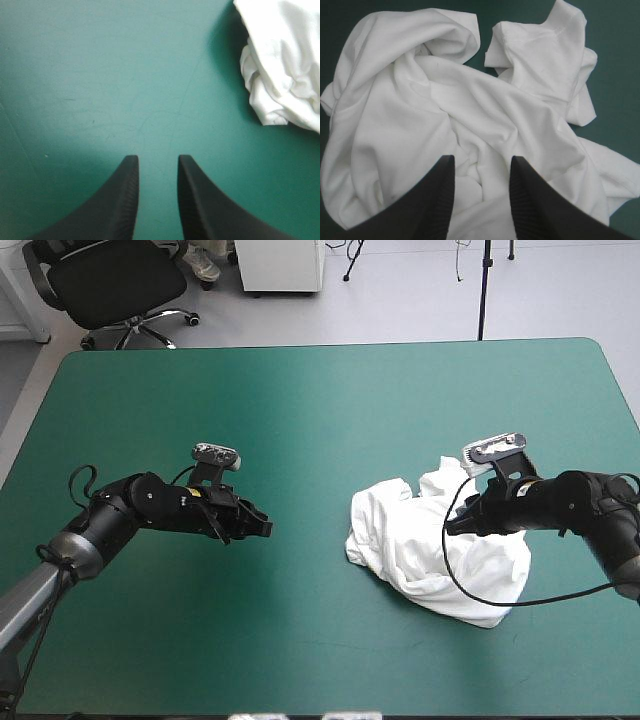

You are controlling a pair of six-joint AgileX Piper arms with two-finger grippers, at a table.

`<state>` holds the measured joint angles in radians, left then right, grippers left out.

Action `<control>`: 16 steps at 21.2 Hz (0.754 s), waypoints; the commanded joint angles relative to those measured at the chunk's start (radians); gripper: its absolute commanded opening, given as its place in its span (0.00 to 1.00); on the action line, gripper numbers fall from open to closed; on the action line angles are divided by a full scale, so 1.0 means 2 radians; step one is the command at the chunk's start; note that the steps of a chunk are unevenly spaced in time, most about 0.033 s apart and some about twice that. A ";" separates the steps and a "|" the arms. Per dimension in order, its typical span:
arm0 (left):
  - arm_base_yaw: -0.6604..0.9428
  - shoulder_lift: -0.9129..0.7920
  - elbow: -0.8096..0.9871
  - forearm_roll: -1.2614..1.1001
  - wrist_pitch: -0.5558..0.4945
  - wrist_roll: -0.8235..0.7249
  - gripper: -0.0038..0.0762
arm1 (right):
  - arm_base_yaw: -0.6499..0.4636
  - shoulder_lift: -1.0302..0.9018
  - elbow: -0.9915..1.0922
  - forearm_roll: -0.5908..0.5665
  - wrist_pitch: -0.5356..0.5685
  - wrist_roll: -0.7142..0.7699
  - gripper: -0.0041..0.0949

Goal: Fold the cloth

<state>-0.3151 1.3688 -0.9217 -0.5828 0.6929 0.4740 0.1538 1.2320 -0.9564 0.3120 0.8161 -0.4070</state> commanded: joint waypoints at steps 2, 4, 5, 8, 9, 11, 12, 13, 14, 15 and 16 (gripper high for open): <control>-0.002 -0.014 -0.016 -0.018 -0.011 0.000 0.31 | -0.001 -0.010 -0.017 0.008 -0.020 -0.004 0.39; -0.002 -0.014 -0.016 -0.018 -0.011 0.000 0.31 | -0.001 -0.010 -0.017 0.008 -0.020 -0.004 0.39; -0.002 -0.014 -0.016 -0.019 -0.011 0.000 0.31 | -0.001 -0.010 -0.017 0.008 -0.020 -0.004 0.39; -0.002 -0.014 -0.016 -0.019 -0.011 0.000 0.31 | -0.001 -0.010 -0.017 0.008 -0.020 -0.004 0.39; -0.002 -0.014 -0.016 -0.019 -0.011 0.000 0.31 | -0.001 -0.010 -0.017 0.008 -0.020 -0.003 0.39; -0.002 -0.014 -0.016 -0.019 -0.011 0.000 0.31 | -0.001 -0.010 -0.017 0.008 -0.020 -0.003 0.39; -0.002 -0.014 -0.016 -0.019 -0.011 0.000 0.31 | -0.001 -0.010 -0.017 0.008 -0.020 -0.003 0.39; -0.002 -0.014 -0.016 -0.018 -0.011 0.000 0.31 | -0.001 -0.010 -0.017 0.008 -0.020 -0.003 0.39; -0.002 -0.016 -0.017 -0.014 -0.011 0.002 0.31 | -0.001 -0.010 -0.017 0.008 -0.020 -0.003 0.39; -0.002 -0.017 -0.018 -0.008 -0.010 0.002 0.31 | -0.001 -0.010 -0.017 0.008 -0.020 -0.003 0.39; -0.002 -0.024 -0.024 -0.008 0.001 0.002 0.31 | -0.001 -0.010 -0.017 0.008 -0.020 -0.003 0.39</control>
<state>-0.3151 1.3677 -0.9244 -0.5730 0.6966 0.4787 0.1538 1.2320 -0.9564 0.3120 0.8161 -0.4070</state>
